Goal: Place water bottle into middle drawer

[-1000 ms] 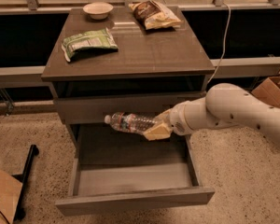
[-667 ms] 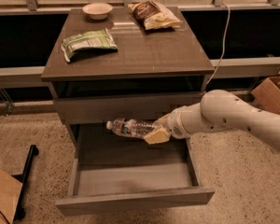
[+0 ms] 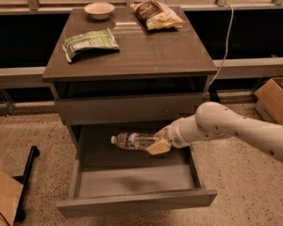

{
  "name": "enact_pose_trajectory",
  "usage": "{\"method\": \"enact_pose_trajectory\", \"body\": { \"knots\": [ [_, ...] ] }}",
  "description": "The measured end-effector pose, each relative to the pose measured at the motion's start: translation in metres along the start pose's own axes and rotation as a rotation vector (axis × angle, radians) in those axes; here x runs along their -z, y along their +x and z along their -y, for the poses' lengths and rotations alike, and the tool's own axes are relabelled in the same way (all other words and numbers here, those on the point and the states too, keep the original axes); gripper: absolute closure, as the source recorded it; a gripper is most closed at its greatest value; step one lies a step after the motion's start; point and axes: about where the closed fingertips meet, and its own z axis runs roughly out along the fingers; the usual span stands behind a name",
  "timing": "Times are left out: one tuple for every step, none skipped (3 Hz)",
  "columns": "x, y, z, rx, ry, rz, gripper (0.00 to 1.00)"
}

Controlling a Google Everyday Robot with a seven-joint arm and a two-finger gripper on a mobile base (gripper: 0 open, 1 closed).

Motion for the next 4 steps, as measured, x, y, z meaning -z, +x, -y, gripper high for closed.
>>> {"method": "enact_pose_trajectory", "body": {
  "knots": [
    [-0.031,0.026,0.011,-0.023,-0.052,-0.02,1.0],
    [-0.032,0.027,0.011,-0.024,-0.053,-0.021,1.0],
    [-0.062,0.031,0.012,-0.033,-0.057,-0.056,1.0],
    [-0.098,0.045,0.02,-0.053,-0.061,-0.079,1.0]
  ]
}}
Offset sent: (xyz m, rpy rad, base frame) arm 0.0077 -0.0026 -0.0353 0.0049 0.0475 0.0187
